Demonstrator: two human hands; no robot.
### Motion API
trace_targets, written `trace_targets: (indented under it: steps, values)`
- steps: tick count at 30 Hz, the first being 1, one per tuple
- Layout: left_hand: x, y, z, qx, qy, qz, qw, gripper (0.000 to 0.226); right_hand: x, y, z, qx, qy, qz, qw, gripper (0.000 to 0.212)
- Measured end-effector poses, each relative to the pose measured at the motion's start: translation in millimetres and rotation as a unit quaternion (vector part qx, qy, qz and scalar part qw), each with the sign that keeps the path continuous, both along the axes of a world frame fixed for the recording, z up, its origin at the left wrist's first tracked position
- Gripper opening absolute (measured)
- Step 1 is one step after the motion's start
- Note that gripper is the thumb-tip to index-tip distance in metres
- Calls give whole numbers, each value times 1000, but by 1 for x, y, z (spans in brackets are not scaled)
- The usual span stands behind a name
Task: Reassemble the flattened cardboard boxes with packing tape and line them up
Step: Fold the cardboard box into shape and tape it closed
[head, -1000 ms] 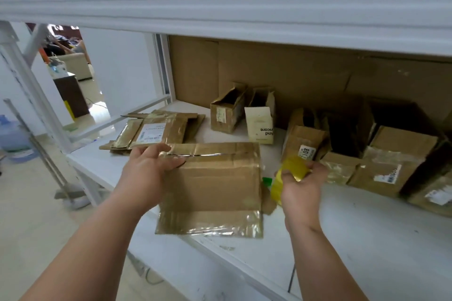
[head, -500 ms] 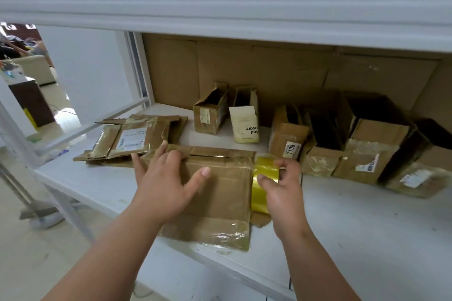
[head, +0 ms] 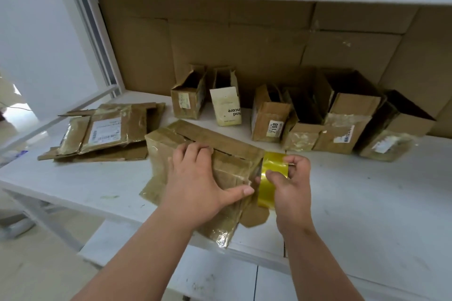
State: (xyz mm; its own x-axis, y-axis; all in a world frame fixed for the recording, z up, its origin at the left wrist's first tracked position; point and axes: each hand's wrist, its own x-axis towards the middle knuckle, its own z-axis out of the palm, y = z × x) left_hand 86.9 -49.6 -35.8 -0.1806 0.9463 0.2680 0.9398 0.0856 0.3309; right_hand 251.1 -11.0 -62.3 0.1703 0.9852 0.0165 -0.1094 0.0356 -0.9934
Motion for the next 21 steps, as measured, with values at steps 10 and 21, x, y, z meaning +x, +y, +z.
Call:
trace_targets:
  steps: [10,21]
  values:
    - [-22,7,7,69,-46,-148,986,48,18,-3,5,3,4,17,1000,33]
    - [-17,-5,3,137,-30,-22,990,54,32,-1,27,18,-69,206,976,30]
